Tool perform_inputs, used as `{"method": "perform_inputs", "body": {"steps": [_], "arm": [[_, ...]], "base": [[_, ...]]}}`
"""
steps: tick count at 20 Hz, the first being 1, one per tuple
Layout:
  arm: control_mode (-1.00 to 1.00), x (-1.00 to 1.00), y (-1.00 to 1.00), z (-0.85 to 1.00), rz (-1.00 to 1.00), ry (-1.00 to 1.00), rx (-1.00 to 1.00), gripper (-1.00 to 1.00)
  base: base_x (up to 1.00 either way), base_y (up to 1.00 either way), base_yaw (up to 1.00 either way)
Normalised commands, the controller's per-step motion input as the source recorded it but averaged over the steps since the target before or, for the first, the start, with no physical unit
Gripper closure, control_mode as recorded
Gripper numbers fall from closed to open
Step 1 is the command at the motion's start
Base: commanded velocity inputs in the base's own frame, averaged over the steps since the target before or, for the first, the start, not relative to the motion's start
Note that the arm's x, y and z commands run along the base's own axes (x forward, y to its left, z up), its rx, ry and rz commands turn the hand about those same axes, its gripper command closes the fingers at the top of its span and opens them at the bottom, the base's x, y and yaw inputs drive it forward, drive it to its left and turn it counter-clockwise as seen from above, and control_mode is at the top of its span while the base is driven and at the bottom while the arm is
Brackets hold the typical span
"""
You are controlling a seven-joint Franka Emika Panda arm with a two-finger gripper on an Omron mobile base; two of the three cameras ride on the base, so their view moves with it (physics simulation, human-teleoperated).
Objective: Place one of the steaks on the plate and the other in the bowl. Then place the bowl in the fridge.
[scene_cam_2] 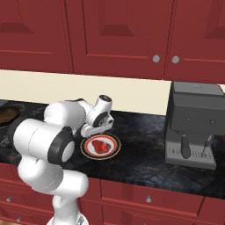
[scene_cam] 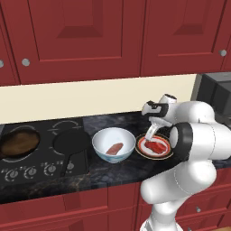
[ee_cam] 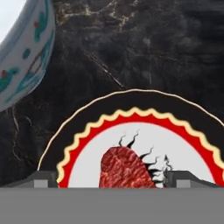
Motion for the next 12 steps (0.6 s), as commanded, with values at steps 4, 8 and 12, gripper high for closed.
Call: {"method": "perform_inputs", "body": {"steps": [4,8,12], "arm": [[-1.0,-0.19,0.03,0.31,-0.43,0.14,0.0,-1.0],[-1.0,-0.26,-0.2,0.07,-0.68,0.28,0.03,-1.0],[-1.0,-0.38,-0.22,0.02,-0.7,0.17,0.03,-1.0]], "base": [[0.0,0.0,0.0],[0.0,0.0,0.0],[0.0,0.0,0.0]]}}
